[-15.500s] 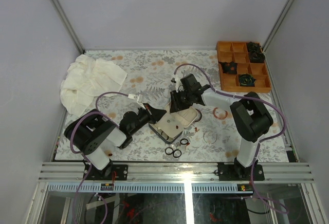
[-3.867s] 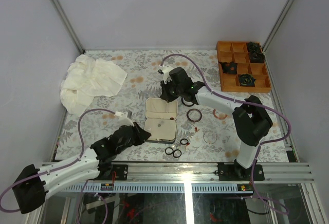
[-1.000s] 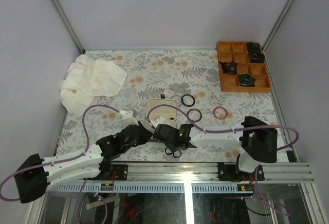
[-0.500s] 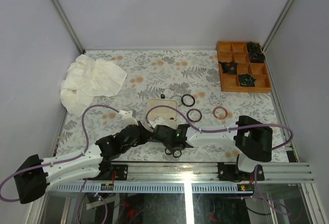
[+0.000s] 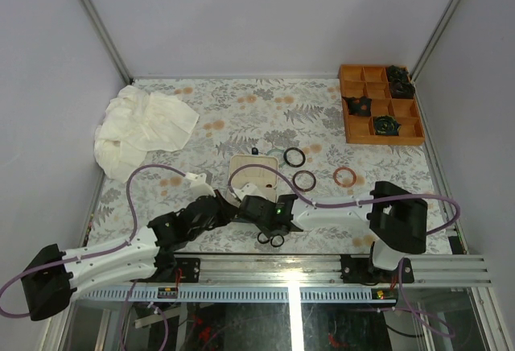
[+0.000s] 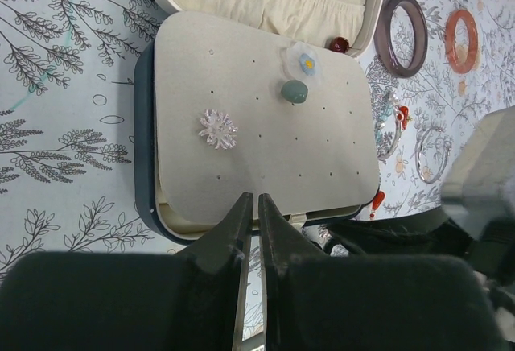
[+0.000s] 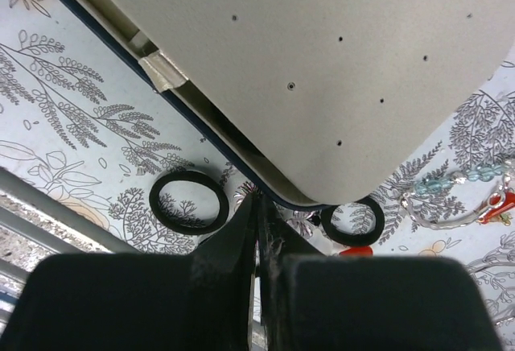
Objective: Organize the mixed jewelry
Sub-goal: Pick up the jewelry from the center of the board, then place the jewelry in the jewelry box.
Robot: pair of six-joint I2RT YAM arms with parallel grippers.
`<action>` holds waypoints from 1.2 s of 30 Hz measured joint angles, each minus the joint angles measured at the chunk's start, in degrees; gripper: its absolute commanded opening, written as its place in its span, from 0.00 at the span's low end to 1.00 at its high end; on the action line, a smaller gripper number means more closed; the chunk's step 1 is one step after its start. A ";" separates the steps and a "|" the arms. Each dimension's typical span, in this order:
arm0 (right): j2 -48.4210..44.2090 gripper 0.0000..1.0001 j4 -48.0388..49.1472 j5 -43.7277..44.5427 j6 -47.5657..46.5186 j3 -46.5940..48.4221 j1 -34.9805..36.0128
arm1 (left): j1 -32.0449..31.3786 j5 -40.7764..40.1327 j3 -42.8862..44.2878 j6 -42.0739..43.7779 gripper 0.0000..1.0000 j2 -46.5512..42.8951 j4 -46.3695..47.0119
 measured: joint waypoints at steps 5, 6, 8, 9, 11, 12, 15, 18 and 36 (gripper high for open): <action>-3.48 0.00 -0.02 0.94 0.00 -0.26 0.02 | -0.02 0.00 0.00 0.02 0.05 -1.64 -0.92; -4.76 0.00 -0.02 1.29 0.00 -0.55 0.02 | -0.02 0.00 0.00 0.04 0.06 -2.03 -1.18; -7.41 0.00 0.09 1.73 0.00 -1.27 0.02 | -0.02 0.00 0.02 0.11 0.10 -2.71 -1.29; -8.72 0.00 0.17 1.84 0.00 -1.73 0.02 | -0.09 0.00 0.02 0.22 0.12 -3.06 -1.33; -11.04 0.00 0.35 1.88 0.02 -2.71 0.02 | -0.33 0.02 0.04 0.46 0.15 -3.63 -1.44; -12.31 0.00 0.39 1.88 0.02 -3.32 0.02 | -0.42 0.02 0.15 0.59 0.17 -3.80 -1.66; -15.47 0.00 0.39 1.84 0.07 -4.70 0.00 | -0.55 0.02 1.01 0.96 0.22 -4.26 -2.58; -18.93 0.00 0.66 1.46 0.24 -6.29 -0.39 | -0.76 0.02 1.79 1.22 0.26 -4.90 -3.34; -33.07 0.00 6.75 -14.71 0.22 -12.70 -12.83 | -3.04 2.71 7.08 7.67 0.42 -9.57 -4.07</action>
